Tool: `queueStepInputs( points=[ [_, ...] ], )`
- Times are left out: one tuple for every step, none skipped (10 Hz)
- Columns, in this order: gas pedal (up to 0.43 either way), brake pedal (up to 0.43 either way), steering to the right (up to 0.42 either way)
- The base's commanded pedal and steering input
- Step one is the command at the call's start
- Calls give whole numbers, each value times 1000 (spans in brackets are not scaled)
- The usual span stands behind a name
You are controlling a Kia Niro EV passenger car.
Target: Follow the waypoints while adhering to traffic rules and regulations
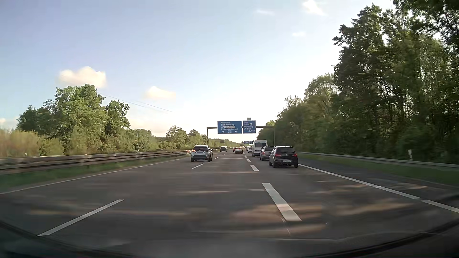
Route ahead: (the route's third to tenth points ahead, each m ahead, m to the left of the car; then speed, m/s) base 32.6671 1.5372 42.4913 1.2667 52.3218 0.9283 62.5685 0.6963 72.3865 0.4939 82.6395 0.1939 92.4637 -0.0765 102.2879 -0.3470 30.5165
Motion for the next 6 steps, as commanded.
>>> queueStepInputs(
  points=[
    [248,0,4],
    [240,0,4],
    [228,0,4],
    [189,0,4],
    [177,0,4],
    [177,0,4]
  ],
)
